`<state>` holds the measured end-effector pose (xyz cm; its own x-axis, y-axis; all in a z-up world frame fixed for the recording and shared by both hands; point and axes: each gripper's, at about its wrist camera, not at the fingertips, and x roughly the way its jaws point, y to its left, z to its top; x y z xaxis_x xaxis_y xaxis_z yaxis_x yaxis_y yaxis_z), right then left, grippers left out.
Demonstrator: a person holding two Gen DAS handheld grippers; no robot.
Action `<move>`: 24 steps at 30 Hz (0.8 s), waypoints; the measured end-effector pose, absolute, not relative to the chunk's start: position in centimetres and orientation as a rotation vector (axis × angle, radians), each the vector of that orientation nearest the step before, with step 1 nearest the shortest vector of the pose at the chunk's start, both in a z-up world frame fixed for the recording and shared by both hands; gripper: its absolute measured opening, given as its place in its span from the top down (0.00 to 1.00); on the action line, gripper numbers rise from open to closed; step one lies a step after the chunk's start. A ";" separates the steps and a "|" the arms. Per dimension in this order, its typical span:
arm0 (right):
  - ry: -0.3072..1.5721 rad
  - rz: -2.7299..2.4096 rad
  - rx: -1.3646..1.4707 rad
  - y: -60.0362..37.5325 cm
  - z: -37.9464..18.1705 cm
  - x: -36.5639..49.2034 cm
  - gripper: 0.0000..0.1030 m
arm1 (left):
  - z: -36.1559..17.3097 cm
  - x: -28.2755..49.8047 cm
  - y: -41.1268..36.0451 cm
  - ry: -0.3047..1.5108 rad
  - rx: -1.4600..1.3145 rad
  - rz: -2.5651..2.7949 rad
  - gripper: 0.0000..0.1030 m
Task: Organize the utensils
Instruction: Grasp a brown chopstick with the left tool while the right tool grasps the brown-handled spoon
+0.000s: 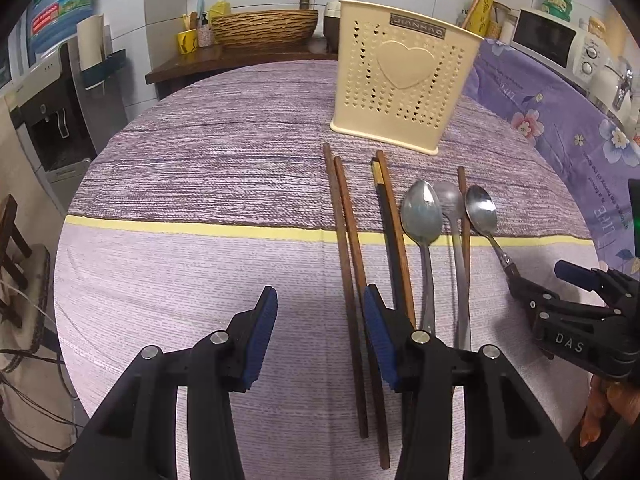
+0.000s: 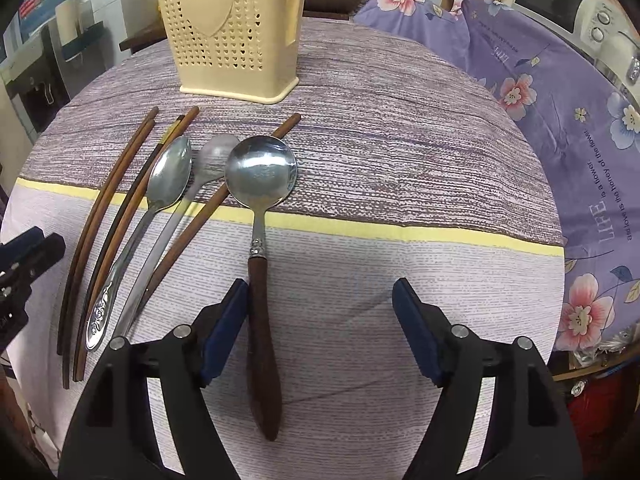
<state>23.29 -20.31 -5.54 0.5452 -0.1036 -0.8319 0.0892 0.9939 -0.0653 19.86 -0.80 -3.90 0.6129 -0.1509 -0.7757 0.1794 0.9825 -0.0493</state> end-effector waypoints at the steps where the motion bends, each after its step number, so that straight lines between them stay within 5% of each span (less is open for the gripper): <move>1: 0.985 -0.113 -0.009 -20.2 -5.6 23.3 0.28 | -4.0 19.8 -1.0 0.894 0.048 -0.189 0.57; 24: 0.954 -0.095 0.022 -20.7 -6.2 23.4 0.21 | -5.3 22.7 -2.1 0.921 0.142 -0.164 0.62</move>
<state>23.38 -20.66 -6.18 0.5744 -0.0716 -0.8154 0.0911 0.9956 -0.0233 22.67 -2.07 -5.29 0.5945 -0.0799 -0.8001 0.2015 0.9781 0.0520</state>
